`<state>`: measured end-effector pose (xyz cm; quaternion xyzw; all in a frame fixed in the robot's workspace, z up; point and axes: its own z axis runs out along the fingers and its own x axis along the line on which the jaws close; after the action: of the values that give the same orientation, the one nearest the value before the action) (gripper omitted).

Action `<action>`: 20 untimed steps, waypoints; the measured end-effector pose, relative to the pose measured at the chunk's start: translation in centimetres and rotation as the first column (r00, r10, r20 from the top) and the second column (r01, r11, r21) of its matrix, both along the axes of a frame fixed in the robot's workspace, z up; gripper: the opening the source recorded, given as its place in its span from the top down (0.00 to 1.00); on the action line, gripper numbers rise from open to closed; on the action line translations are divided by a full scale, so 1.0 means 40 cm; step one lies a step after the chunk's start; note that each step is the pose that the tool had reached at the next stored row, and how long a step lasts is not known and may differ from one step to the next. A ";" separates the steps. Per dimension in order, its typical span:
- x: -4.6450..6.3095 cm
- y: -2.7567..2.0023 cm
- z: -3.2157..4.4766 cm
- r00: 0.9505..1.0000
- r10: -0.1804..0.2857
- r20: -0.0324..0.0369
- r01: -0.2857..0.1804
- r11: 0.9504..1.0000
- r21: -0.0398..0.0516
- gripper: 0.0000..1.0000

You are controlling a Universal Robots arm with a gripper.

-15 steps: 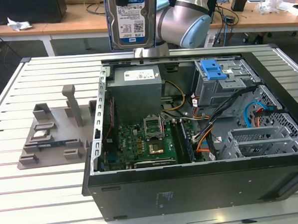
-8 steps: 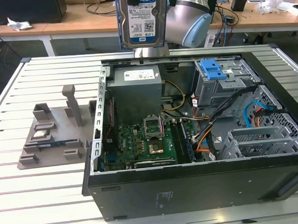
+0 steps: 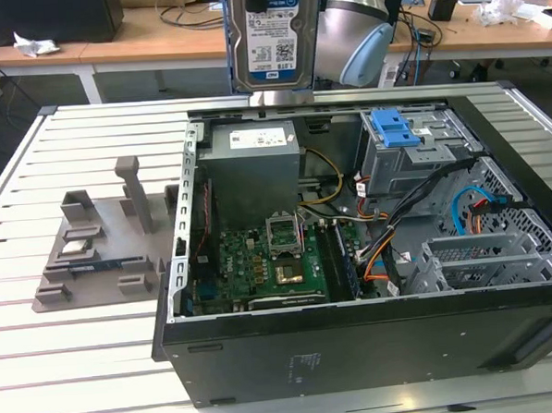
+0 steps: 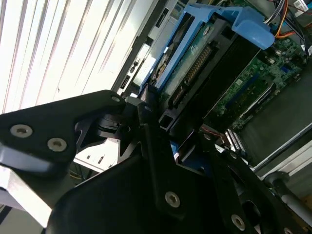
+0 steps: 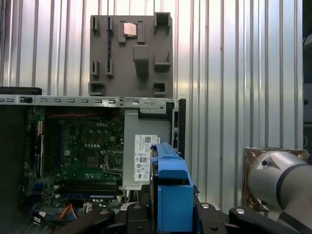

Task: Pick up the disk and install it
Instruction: 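Pick up the disk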

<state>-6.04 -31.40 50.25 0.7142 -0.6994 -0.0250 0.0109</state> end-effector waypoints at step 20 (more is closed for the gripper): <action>0.074 -0.067 0.000 1.000 0.000 -0.001 0.000 1.000 0.000 0.63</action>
<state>-3.07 -34.06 50.25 0.7142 -0.6994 -0.0255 0.0114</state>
